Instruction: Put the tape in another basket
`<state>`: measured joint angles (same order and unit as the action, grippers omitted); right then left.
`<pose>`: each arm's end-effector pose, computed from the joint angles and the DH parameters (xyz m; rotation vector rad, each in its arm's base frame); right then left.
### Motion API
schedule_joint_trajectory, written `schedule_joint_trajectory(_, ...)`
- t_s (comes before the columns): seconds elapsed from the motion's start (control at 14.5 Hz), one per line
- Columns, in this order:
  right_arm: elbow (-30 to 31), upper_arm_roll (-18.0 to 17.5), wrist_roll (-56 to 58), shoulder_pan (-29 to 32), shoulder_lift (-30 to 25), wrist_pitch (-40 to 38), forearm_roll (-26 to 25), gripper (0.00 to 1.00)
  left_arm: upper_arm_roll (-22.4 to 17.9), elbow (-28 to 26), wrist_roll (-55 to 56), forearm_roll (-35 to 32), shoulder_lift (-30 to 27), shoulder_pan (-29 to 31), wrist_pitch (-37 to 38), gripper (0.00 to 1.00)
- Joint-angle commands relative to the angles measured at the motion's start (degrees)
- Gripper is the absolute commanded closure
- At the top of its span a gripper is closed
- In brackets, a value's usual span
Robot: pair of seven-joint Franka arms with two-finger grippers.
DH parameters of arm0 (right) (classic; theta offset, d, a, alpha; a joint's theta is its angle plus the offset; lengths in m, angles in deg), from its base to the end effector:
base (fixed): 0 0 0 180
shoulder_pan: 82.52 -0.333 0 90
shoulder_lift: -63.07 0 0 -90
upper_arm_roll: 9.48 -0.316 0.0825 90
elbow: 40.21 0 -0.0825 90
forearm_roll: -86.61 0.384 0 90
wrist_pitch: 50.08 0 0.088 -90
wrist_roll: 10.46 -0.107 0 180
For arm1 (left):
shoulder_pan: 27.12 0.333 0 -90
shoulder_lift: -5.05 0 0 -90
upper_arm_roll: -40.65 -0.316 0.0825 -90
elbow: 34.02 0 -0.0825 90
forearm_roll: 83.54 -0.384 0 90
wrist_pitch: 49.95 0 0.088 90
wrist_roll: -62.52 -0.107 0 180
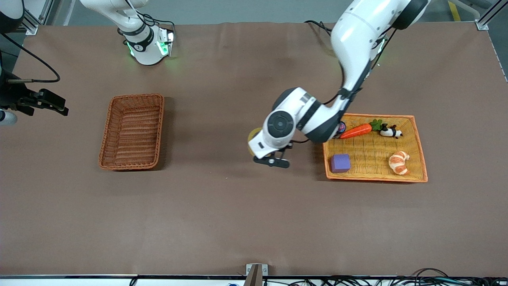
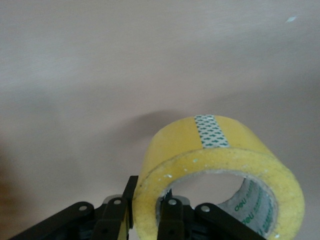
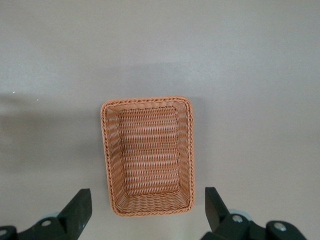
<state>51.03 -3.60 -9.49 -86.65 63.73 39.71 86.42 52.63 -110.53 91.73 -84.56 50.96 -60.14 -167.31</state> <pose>0.5564 -0.0170 0.6076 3.1374 -0.0213 -0.0578 0.5414 -0.4926 0.2519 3.0491 -0.3486 -0.2151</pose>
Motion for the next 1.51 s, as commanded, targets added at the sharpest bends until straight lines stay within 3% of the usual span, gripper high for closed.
schedule_joint_trajectory(0.0, 0.4, -0.3, 0.4, -1.5, 0.3, 0.6, 1.0, 0.00, 0.1, 3.2, 0.3, 0.6, 2.1, -2.2, -3.0, 1.00)
schedule_joint_trajectory(0.21, 1.1, -1.4, -0.3, -4.6, 3.5, 4.6, 1.0, 0.00, 0.1, 5.6, 0.3, 2.5, 5.8, -4.9, -7.5, 0.99)
schedule_joint_trajectory(0.34, 3.3, -3.9, -0.4, -4.9, 5.3, 9.1, 1.0, 0.00, 0.1, 7.0, 0.4, 2.5, 7.9, -6.2, -9.2, 0.97)
schedule_joint_trajectory(0.55, 6.5, -5.9, -0.4, -5.4, 6.2, 13.2, 1.0, 0.00, -0.1, 6.3, 1.0, 3.6, 8.0, -6.3, -9.5, 0.79)
schedule_joint_trajectory(0.62, 6.8, -6.1, -0.4, -5.4, 6.8, 13.6, 1.0, 0.00, -0.1, 6.2, 1.7, 5.1, 7.5, -6.2, -9.1, 0.67)
schedule_joint_trajectory(0.69, 6.8, -6.3, -0.4, -5.4, 7.5, 13.8, 1.0, 0.00, -0.1, 6.2, 2.2, 6.8, 7.0, -5.7, -8.8, 0.46)
schedule_joint_trajectory(0.76, 6.9, -6.4, -0.4, -6.1, 8.7, 14.0, 1.1, 0.00, -0.1, 6.2, 2.3, 7.8, 5.5, -5.1, -8.5, 0.12)
schedule_joint_trajectory(0.83, 7.0, -6.3, -0.4, -7.1, 9.4, 14.2, 1.1, 0.00, -0.2, 5.9, 2.3, 7.9, 4.0, -4.8, -7.6, 0.00)
schedule_joint_trajectory(1.03, 8.5, -7.9, -5.2, -8.3, 10.9, 16.7, 1.2, 0.00, -0.6, 5.4, 2.2, 7.4, -2.6, -2.7, 4.0, 0.00)
schedule_joint_trajectory(1.44, 15.5, -20.6, -29.5, -10.0, 17.2, 32.6, 1.0, 0.00, -0.2, 0.2, 1.0, 7.0, -19.0, 10.2, 19.2, 0.00)
